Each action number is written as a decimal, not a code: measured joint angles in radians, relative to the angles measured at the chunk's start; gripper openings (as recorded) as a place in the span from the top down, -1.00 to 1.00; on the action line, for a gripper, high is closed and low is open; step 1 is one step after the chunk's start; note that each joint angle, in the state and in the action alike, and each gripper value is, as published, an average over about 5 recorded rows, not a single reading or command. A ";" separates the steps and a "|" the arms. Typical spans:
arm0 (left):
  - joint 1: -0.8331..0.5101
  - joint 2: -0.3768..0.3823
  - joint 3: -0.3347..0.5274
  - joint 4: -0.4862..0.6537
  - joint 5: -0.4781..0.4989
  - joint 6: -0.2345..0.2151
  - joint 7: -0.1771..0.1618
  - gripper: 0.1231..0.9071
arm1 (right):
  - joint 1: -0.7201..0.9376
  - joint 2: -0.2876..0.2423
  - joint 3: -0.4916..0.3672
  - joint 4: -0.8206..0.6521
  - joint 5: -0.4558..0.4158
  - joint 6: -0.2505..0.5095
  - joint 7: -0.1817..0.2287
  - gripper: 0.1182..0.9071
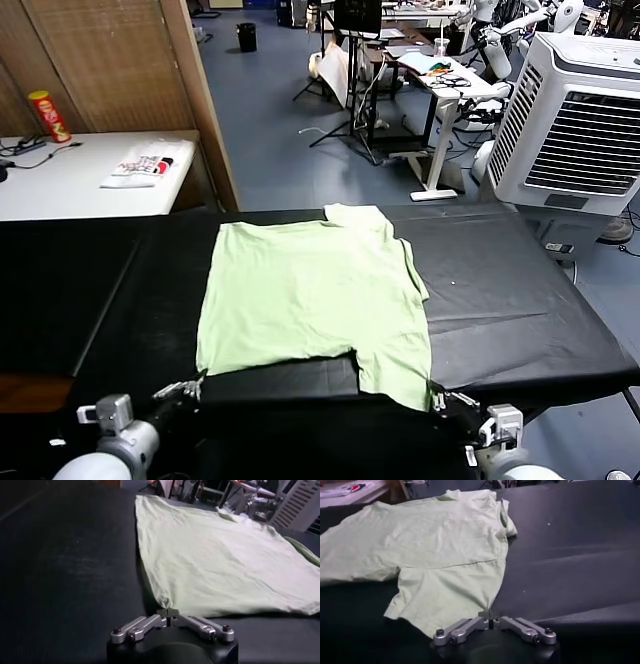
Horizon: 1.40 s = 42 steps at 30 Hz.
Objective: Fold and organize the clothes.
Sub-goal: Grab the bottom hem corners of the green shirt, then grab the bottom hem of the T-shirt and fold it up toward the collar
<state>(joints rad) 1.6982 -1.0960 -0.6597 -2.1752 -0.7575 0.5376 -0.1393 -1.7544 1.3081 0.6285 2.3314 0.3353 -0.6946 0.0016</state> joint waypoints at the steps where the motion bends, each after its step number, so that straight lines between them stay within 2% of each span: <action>1: 0.008 0.003 -0.003 -0.008 0.004 -0.001 -0.002 0.99 | -0.015 0.003 0.005 0.016 0.000 -0.003 0.002 0.99; 7: 0.097 0.006 -0.027 -0.077 0.016 -0.012 -0.036 0.99 | -0.085 0.003 0.029 0.083 0.010 0.014 0.000 0.99; 11: 0.158 0.006 -0.049 -0.126 0.015 -0.038 -0.048 0.99 | -0.051 -0.015 0.027 0.068 0.049 0.079 -0.004 0.99; 15: 0.162 -0.009 -0.058 -0.140 0.031 -0.079 -0.048 0.99 | 0.047 -0.042 0.010 -0.005 0.083 0.149 -0.009 0.99; 20: 0.067 -0.048 -0.039 -0.099 0.085 -0.109 -0.047 0.99 | 0.223 -0.080 -0.031 -0.148 0.090 0.213 -0.014 0.99; 32: -0.220 -0.115 0.036 0.075 0.198 -0.115 -0.047 0.99 | 0.586 -0.160 -0.186 -0.487 0.094 0.283 -0.034 0.99; 42: -0.301 -0.098 0.084 0.173 0.284 -0.122 -0.033 0.99 | 0.770 -0.153 -0.307 -0.666 0.051 0.332 -0.071 0.99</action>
<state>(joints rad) 1.3969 -1.1938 -0.5753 -2.0021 -0.4740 0.4159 -0.1726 -0.9839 1.1555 0.3215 1.6656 0.3867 -0.3628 -0.0693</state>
